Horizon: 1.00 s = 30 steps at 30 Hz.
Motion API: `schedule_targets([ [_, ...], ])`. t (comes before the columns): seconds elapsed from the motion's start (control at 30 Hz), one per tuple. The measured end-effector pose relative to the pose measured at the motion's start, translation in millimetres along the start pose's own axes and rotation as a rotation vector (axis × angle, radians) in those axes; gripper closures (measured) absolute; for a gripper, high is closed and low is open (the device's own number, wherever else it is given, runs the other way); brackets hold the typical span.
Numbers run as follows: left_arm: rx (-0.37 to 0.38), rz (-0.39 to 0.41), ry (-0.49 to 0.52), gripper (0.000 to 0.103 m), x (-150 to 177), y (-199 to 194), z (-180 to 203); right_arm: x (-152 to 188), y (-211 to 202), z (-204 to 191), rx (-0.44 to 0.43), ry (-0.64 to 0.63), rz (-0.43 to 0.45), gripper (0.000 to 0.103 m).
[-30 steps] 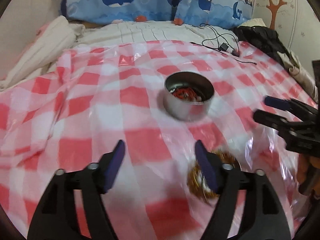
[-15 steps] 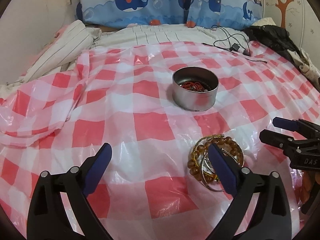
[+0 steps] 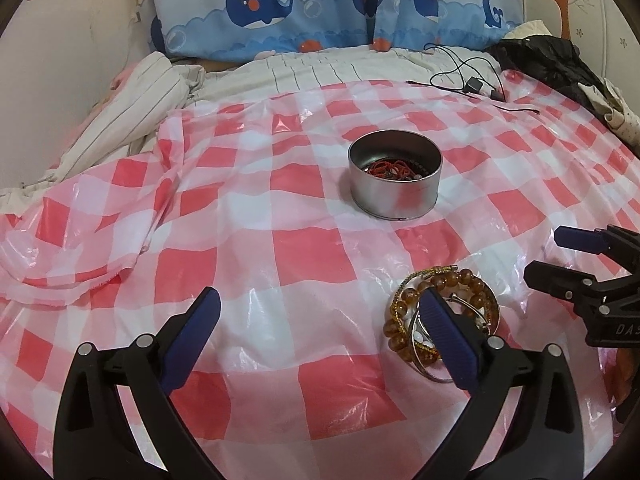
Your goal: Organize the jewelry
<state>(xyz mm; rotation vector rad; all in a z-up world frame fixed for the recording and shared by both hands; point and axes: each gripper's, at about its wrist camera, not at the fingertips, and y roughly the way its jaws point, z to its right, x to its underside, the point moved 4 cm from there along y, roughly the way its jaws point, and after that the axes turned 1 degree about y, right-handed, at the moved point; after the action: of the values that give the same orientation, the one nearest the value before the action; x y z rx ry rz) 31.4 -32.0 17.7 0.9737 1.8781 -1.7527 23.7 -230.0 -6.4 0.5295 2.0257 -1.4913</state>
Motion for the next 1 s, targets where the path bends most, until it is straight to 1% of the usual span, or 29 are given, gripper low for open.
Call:
schedule_targets([
  [0.2, 0.006, -0.008, 0.008, 0.008, 0.6, 1.0, 0.1, 0.0, -0.3, -0.1, 0.002, 0.002, 0.003, 0.024],
  [0.3, 0.039, -0.016, 0.025, 0.008, 1.8, 2.5, -0.2, -0.7, -1.4, 1.9, 0.008, 0.006, 0.009, 0.024],
  [0.37, 0.084, -0.022, 0.043, 0.008, 3.5, 3.3, 0.4, -1.6, -2.3, 4.2, 0.013, 0.014, 0.011, 0.023],
  [0.47, 0.113, -0.033, 0.071, 0.008, 6.2, 5.2, 5.2, -2.2, -2.3, 7.6, 0.018, 0.021, 0.007, 0.023],
  [0.53, 0.123, -0.034, 0.093, 0.008, 7.7, 6.4, 12.2, -2.3, -2.4, 8.4, 0.017, 0.022, 0.003, 0.023],
  [0.73, 0.182, -0.016, 0.162, 0.008, 11.1, 4.3, 36.2, -2.1, -1.9, 10.7, 0.020, 0.025, -0.005, 0.023],
  [0.8, 0.200, -0.018, 0.153, 0.012, 11.7, 5.6, 38.6, -2.4, -1.9, 12.1, 0.020, 0.032, -0.005, 0.023],
  [0.93, 0.209, -0.024, 0.123, 0.029, 10.6, 8.5, 35.9, -2.5, -1.8, 12.1, 0.019, 0.033, -0.005, 0.023],
  [0.97, 0.210, -0.027, 0.118, 0.032, 10.9, 9.1, 35.0, -2.5, -1.8, 12.3, 0.019, 0.033, -0.006, 0.023],
  [1.0, 0.211, -0.032, 0.114, 0.033, 11.2, 9.6, 34.6, -2.5, -1.8, 12.4, 0.019, 0.033, -0.007, 0.023],
])
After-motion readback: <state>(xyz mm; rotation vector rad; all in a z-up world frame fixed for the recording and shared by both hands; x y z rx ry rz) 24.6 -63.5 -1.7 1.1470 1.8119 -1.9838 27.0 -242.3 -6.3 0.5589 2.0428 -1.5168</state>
